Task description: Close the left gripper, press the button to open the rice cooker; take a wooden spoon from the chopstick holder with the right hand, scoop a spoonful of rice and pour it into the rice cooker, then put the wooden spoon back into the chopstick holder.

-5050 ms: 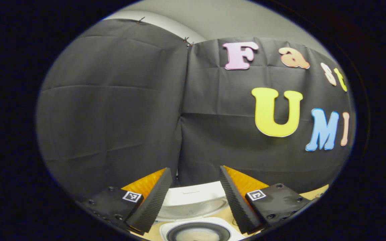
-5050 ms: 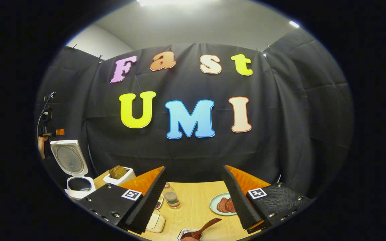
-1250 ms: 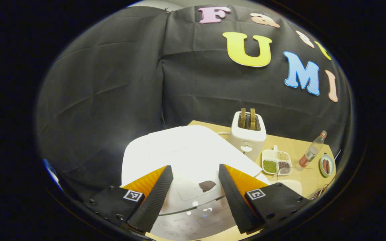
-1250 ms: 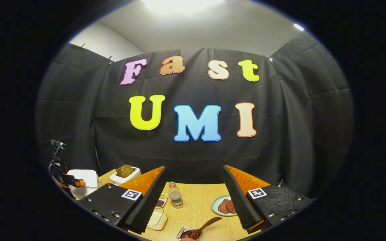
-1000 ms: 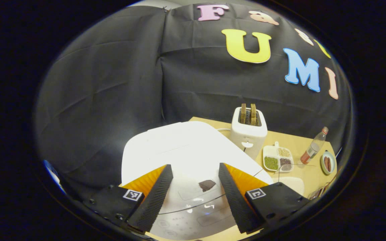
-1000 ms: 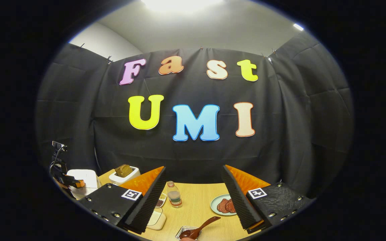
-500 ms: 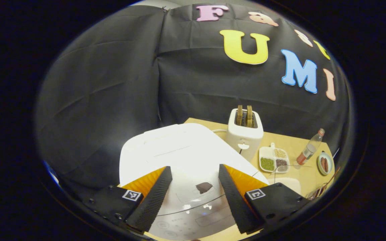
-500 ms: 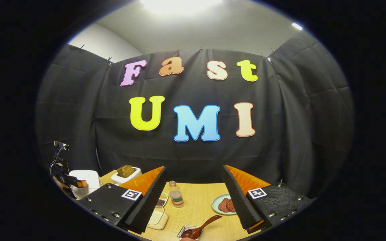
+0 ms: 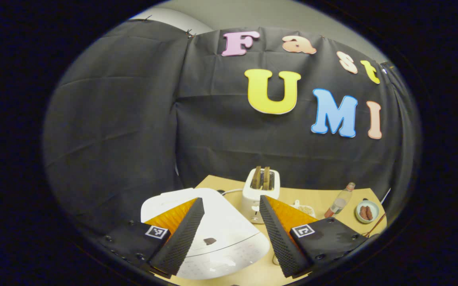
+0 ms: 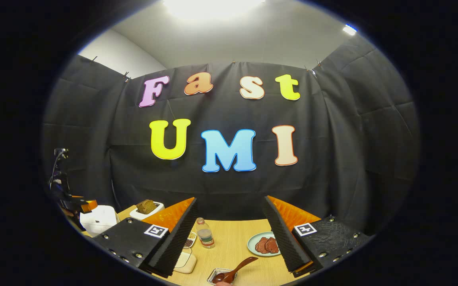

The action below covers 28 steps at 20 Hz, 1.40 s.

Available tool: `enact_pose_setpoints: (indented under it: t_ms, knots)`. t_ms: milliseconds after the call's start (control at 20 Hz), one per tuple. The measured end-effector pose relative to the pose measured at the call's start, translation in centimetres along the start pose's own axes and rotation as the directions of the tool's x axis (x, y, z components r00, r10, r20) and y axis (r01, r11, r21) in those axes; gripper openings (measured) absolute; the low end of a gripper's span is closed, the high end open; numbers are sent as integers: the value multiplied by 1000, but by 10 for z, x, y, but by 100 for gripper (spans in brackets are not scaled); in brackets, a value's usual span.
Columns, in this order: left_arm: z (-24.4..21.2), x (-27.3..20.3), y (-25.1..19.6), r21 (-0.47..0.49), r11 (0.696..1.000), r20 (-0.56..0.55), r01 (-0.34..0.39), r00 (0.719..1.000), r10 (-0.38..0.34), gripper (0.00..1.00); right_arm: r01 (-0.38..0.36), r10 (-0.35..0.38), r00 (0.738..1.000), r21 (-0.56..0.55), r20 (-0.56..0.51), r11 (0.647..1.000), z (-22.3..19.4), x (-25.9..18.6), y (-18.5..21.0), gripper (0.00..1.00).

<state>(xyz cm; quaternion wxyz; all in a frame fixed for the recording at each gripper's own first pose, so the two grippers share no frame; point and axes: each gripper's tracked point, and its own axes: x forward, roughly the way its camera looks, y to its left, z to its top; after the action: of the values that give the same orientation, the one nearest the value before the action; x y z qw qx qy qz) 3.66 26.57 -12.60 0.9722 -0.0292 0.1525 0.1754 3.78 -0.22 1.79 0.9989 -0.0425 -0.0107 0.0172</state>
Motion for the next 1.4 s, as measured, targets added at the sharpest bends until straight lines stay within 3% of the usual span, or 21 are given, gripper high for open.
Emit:
enact_pose_setpoints:
  t_ms: [150, 700, 950, 1400]
  knots:
    - [40, -26, -31, -7, 1000, 112, 17, 994, -16, 96, 13, -13, 1000, -4, 20, 1000, 5, -2, -4, 99]
    - [120, -102, -157, 101, 978, 262, 180, 944, -201, 96, 19, -20, 999, 30, 26, 999, 13, -6, -8, 99]
    - [124, -125, -195, 124, 965, 283, 230, 924, -257, 95, 0, -1, 1000, 29, 27, 1000, 14, -8, 6, 99]
    - [117, -125, -203, 117, 959, 264, 258, 923, -281, 96, -12, 11, 999, 31, 33, 999, 16, -9, 18, 99]
